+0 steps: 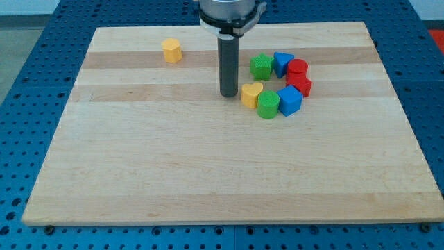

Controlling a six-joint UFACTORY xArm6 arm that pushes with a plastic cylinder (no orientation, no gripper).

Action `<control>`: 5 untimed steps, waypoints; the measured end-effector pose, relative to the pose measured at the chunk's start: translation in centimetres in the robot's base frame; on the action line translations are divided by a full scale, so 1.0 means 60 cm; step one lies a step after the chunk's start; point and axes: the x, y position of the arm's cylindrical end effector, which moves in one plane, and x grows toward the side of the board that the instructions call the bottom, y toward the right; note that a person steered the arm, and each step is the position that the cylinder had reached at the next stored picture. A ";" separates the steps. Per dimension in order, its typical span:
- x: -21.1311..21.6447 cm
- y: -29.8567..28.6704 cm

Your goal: Push the yellow hexagon into the top left of the heart

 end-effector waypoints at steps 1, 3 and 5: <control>-0.023 -0.018; -0.044 -0.141; -0.121 -0.278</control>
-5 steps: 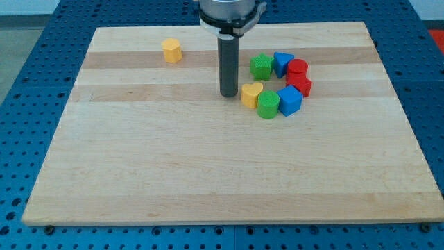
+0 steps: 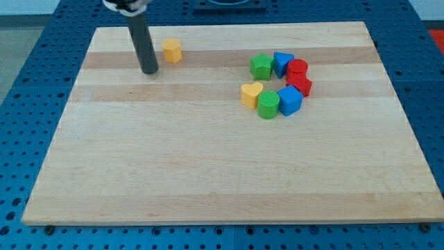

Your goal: Push the yellow hexagon into the top left of the heart

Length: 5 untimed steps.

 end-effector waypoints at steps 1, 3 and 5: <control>-0.061 -0.032; -0.112 -0.008; -0.110 0.040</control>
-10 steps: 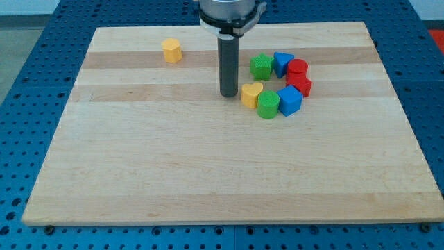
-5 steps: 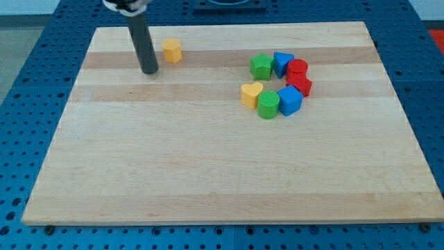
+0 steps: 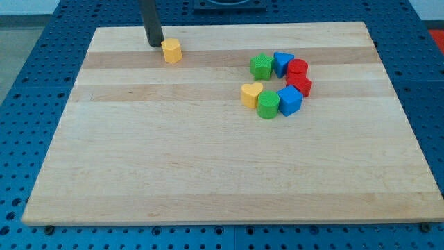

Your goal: Push the yellow hexagon into the top left of the heart

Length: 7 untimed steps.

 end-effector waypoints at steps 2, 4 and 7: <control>0.043 0.032; 0.103 0.041; 0.149 0.126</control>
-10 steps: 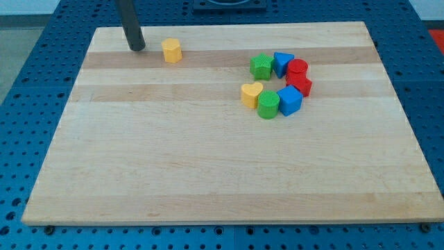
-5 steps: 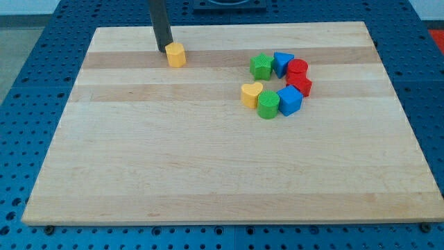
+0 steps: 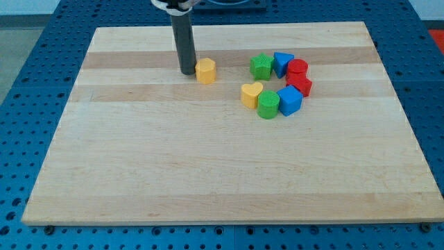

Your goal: Push the yellow hexagon into the top left of the heart

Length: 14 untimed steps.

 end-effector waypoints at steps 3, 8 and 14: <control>0.022 0.067; 0.028 0.072; 0.011 0.100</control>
